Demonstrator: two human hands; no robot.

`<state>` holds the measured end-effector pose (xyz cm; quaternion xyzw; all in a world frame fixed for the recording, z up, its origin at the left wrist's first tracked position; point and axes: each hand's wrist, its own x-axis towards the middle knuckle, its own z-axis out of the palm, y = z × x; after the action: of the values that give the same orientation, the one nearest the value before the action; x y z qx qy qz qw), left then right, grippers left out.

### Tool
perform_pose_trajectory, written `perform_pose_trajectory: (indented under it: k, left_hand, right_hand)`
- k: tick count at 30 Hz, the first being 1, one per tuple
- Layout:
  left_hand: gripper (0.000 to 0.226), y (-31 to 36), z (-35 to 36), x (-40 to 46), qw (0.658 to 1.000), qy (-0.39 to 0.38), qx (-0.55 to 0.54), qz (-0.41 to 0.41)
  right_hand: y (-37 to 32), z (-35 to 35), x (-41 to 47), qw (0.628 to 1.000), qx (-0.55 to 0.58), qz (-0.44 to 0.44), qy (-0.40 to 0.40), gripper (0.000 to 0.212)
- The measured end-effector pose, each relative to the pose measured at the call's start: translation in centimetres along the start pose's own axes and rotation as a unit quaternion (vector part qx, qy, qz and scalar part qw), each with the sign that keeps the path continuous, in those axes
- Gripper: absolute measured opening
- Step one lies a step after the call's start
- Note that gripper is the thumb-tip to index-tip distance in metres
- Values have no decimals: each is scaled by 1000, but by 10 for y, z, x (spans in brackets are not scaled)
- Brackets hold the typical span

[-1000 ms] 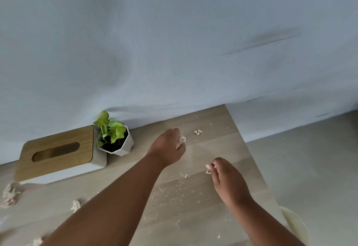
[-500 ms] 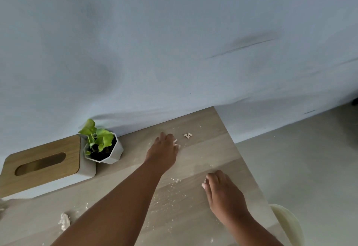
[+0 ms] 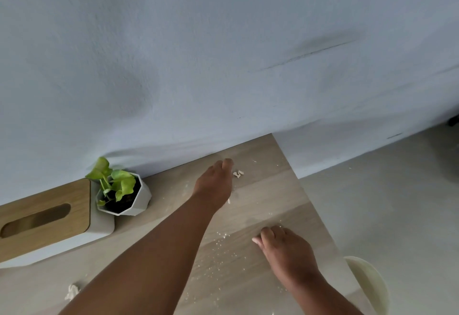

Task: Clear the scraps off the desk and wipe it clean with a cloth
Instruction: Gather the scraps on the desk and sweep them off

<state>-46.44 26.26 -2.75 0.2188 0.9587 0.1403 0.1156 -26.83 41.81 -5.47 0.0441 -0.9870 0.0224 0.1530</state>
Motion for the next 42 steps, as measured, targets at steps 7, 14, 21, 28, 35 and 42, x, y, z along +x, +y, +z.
perform_pose_trajectory:
  k: [7,14,21,28,35,42]
  left_hand:
    - [32,8,8,0,996,-33,61,48]
    - [25,5,-3,-41,999,15,15,29]
    - [16,-9,-15,-99,994,41,-96,-41]
    - [18,-10,-10,-171,941,55,-264,-203]
    - [22,8,-9,-238,831,52,-485,-267]
    - [21,30,-15,-306,718,48,-627,-298]
  right_hand:
    - [0,-5,1,1000,0,-5,-31,38]
    - [-6,-19,6,995,22,29,-98,40]
    - [-29,-32,6,915,204,298,-178,45]
    - [-49,-60,-4,782,426,429,-153,51]
    - [-79,-91,-35,625,576,507,-141,47]
    - [-111,-132,-86,498,632,583,-111,38]
